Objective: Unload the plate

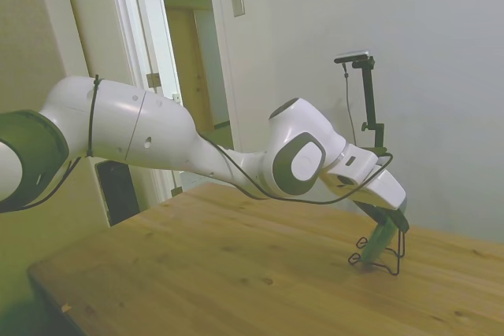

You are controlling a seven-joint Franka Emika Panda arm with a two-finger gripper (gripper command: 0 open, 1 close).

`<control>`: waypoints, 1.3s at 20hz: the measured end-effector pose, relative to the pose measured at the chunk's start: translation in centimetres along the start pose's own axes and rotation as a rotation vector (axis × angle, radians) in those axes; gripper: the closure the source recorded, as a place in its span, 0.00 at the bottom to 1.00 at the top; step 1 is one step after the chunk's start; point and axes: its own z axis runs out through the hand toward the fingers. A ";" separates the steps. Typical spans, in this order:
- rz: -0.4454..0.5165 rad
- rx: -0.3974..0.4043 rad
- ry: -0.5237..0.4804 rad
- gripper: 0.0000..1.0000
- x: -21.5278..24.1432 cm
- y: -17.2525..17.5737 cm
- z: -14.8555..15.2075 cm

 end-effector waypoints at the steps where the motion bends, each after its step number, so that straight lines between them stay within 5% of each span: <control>1: -0.001 0.001 0.000 1.00 0.0 0.0 0.0; 26: -0.006 0.019 0.011 1.00 0.1 -0.8 -0.6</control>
